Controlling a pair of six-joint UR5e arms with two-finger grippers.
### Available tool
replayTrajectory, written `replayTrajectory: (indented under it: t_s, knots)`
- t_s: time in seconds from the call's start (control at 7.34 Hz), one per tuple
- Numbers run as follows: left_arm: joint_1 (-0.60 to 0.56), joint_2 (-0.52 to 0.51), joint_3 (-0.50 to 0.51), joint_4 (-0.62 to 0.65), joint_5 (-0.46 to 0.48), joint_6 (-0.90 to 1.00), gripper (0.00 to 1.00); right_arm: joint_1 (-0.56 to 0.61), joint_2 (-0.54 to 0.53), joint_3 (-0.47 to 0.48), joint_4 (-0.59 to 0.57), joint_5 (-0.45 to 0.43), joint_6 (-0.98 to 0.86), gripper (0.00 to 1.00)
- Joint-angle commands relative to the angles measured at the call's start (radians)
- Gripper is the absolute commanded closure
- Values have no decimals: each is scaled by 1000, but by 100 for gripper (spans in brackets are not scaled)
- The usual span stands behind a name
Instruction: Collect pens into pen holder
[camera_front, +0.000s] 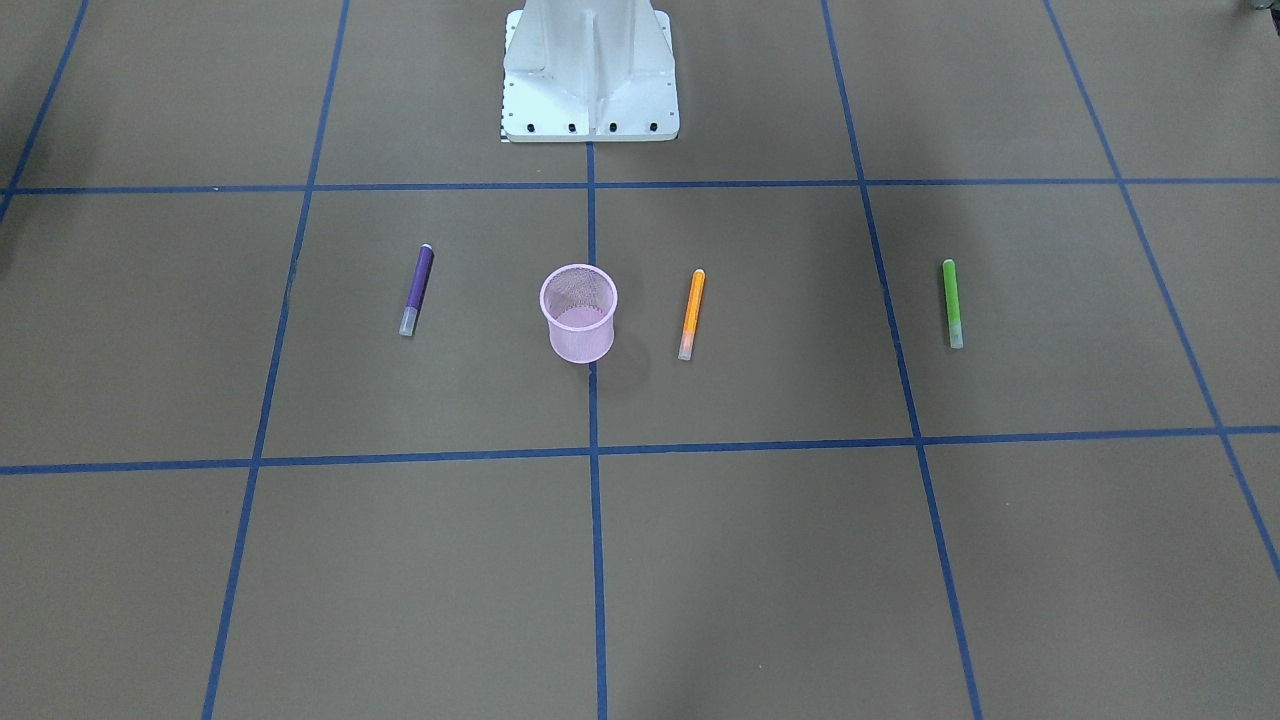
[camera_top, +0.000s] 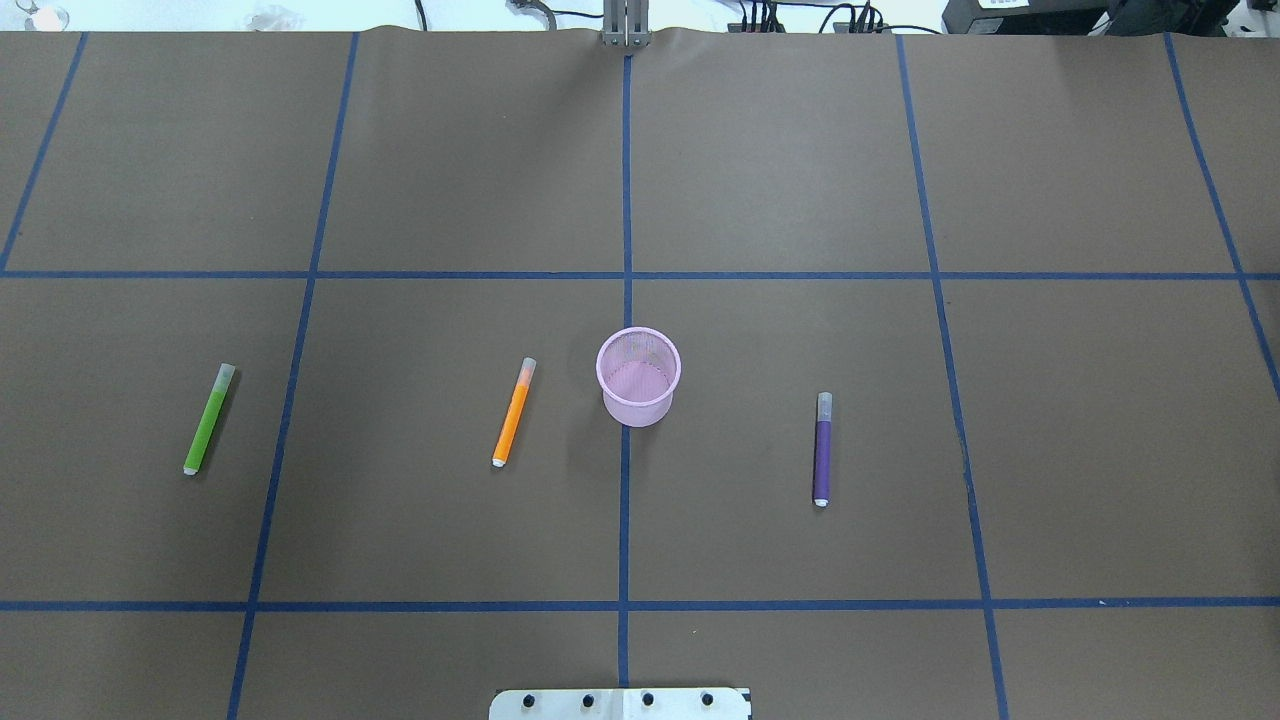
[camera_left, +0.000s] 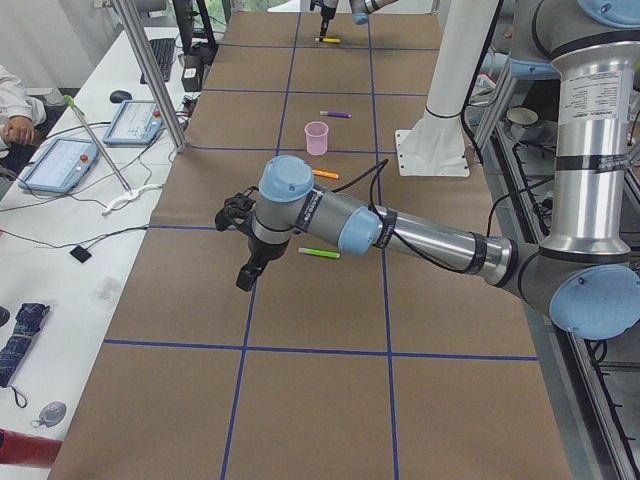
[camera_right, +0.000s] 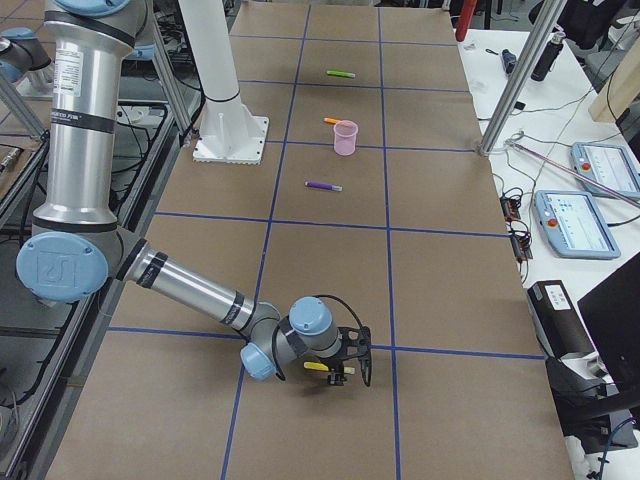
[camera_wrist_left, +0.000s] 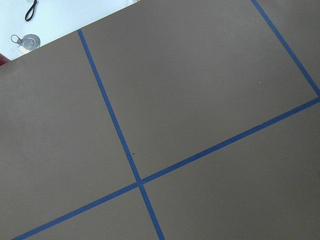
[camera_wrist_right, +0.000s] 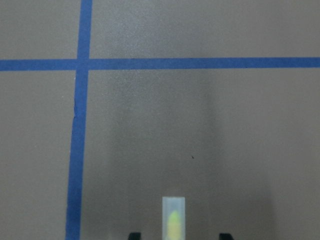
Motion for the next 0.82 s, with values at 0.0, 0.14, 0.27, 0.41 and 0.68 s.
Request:
replayTrajectory:
  t_s: [0.0,0.14,0.27,0.41,0.68]
  knots:
    - [0,1,-1,-3,0,0,0,-4,7,-4,6,-4,4,97]
    - [0,1,1,-3,0,0,0,-4,7,-3,6,-6,2,100]
    - [0,1,1,-3,0,0,0,-4,7,0,6,-6,1,100]
    - [0,3,2,-3,0,0,0,-4,7,13,9,-4,-1,100]
    - [0,9,4,-3,0,0,0,-1,5,125,0,-3,2,100]
